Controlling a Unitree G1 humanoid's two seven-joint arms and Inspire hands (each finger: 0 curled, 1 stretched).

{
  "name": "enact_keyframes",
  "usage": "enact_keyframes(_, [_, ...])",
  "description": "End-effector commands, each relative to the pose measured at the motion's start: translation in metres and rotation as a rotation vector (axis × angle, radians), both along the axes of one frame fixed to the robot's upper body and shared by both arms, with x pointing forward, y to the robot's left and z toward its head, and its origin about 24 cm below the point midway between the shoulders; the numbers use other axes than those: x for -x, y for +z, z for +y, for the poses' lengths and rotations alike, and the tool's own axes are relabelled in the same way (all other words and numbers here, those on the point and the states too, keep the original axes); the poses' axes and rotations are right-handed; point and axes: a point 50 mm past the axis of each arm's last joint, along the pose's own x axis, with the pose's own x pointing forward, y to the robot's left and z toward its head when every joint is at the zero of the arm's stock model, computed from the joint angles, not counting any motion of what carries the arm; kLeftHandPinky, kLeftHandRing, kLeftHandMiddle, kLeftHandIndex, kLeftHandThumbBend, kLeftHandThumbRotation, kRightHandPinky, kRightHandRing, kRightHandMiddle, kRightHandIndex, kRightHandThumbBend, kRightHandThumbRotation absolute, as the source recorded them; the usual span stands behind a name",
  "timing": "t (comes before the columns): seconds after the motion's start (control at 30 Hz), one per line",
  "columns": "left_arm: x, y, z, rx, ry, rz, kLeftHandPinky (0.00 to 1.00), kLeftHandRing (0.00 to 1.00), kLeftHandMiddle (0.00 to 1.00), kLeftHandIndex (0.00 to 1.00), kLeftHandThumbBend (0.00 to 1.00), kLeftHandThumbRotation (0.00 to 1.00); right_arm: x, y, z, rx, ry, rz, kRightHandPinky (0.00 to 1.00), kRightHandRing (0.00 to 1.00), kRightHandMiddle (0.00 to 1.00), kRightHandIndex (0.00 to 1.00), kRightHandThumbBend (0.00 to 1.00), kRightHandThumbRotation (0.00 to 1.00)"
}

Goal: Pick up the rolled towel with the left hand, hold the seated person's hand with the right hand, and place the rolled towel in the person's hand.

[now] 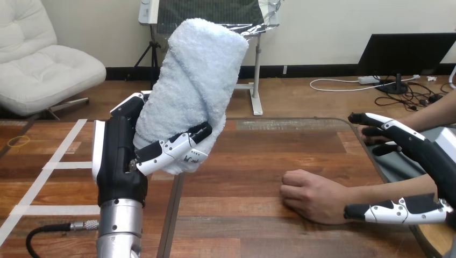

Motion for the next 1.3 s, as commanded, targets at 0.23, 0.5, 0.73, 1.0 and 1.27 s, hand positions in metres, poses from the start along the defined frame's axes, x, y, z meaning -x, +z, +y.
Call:
enact_keyframes(0.23, [-0.004,0.026,-0.004,0.027,-0.024,-0.122,0.23,0.30,0.37,0.39,0.52,0.00,-0.023,0.012,-0.012,0.136,0.008,-0.004,0.77,0.91,0.92,0.89,1.00,0.23])
enact_keyframes(0.5, [-0.005,0.026,-0.005,0.027,-0.028,-0.122,0.23,0.30,0.36,0.39,0.51,0.00,-0.032,0.010,-0.020,0.230,-0.005,0.030,0.78,0.92,0.91,0.89,1.00,0.21])
enact_keyframes(0.73, [-0.005,0.026,-0.005,0.026,-0.029,-0.123,0.22,0.30,0.36,0.39,0.52,0.00,-0.041,0.008,-0.025,0.301,-0.003,0.049,0.78,0.91,0.90,0.89,1.00,0.19])
enact_keyframes(1.0, [-0.005,0.027,-0.005,0.018,-0.026,-0.125,0.22,0.30,0.36,0.39,0.52,0.00,-0.049,0.006,-0.031,0.371,-0.008,0.082,0.76,0.89,0.89,0.89,1.00,0.19])
enact_keyframes(1.27, [-0.004,0.027,-0.005,0.023,-0.029,-0.127,0.22,0.30,0.36,0.39,0.52,0.00,-0.058,0.006,-0.034,0.444,-0.009,0.118,0.78,0.89,0.89,0.88,1.00,0.18])
